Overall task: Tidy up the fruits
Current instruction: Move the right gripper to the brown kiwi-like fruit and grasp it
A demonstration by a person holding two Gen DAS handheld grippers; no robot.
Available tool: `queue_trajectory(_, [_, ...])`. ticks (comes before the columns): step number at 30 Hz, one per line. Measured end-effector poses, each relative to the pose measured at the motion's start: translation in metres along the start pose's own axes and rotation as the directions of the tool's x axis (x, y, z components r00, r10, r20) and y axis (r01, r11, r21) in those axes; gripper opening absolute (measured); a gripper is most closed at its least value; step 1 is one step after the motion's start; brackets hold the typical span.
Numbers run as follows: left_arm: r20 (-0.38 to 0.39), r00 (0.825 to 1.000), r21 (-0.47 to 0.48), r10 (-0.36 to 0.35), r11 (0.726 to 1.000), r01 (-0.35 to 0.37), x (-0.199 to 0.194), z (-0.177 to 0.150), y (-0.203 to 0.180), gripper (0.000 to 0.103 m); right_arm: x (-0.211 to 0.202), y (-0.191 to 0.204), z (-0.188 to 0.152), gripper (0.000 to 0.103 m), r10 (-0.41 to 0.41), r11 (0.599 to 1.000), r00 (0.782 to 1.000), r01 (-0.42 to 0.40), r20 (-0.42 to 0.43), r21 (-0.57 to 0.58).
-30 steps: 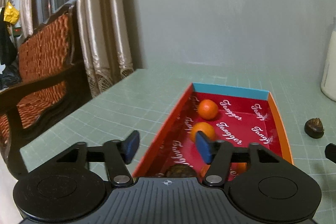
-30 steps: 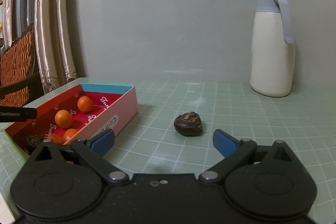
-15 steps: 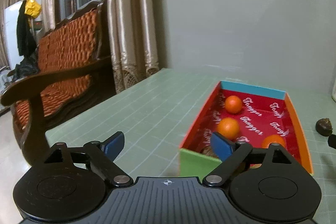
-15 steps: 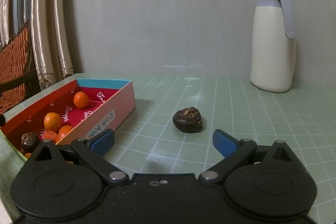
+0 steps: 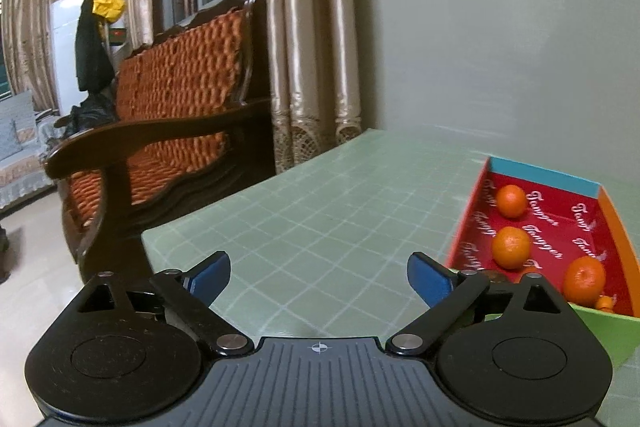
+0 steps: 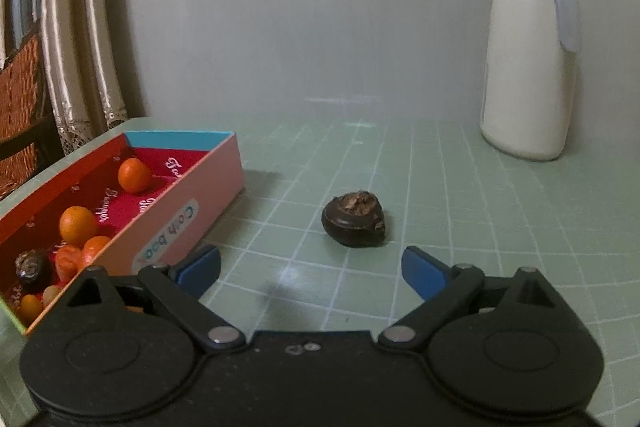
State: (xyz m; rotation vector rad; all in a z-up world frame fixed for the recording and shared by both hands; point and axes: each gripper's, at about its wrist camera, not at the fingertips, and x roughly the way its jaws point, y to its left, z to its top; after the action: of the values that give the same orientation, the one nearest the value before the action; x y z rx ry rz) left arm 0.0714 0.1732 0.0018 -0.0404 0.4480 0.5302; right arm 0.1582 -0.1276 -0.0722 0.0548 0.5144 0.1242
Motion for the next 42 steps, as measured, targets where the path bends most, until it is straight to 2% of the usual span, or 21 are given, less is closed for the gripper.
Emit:
queue_trajectory(7, [0.0,0.999,-0.022,0.034,0.999,-0.034,0.001,-0.002,0.019,0.097,0.02,-0.003,0.008,0.094,-0.047,0.999,0.999,0.046,-0.026,-0.014])
queue_trajectory(13, [-0.007,0.998,-0.038,0.059,0.998,-0.059,0.004,-0.005,0.029,0.1,0.042,-0.014,0.016,0.088,-0.069,0.997,0.995,0.071,-0.073,0.018])
queue_trajectory(15, [-0.011,0.998,-0.04,0.063,0.997,-0.063,0.004,-0.006,0.031,0.1,0.047,-0.015,0.018,0.077,-0.07,0.997,0.994,0.072,-0.082,0.015])
queue_trajectory(17, [-0.011,0.998,-0.039,0.065,0.997,-0.066,0.004,-0.006,0.032,0.1,0.052,-0.015,0.02,0.071,-0.066,0.998,0.993,0.068,-0.095,0.015])
queue_trajectory(23, [-0.013,0.997,-0.034,0.073,0.997,-0.073,0.005,-0.008,0.035,0.101,0.058,-0.015,0.023,0.069,-0.082,0.996,0.992,0.084,-0.099,0.01])
queue_trajectory(26, [-0.016,0.997,-0.037,0.075,0.996,-0.076,0.006,-0.008,0.037,0.101,0.059,-0.014,0.024,0.046,-0.09,0.996,0.992,0.09,-0.091,-0.003])
queue_trajectory(35, [-0.019,0.996,-0.039,0.087,0.995,-0.087,0.006,-0.009,0.038,0.102,0.054,-0.009,0.024,0.045,-0.073,0.997,0.995,0.072,-0.066,-0.024])
queue_trajectory(42, [-0.019,0.995,-0.046,0.093,0.995,-0.094,0.006,-0.01,0.04,0.102,0.03,0.005,0.03,0.045,-0.015,0.999,1.0,0.015,-0.009,-0.052])
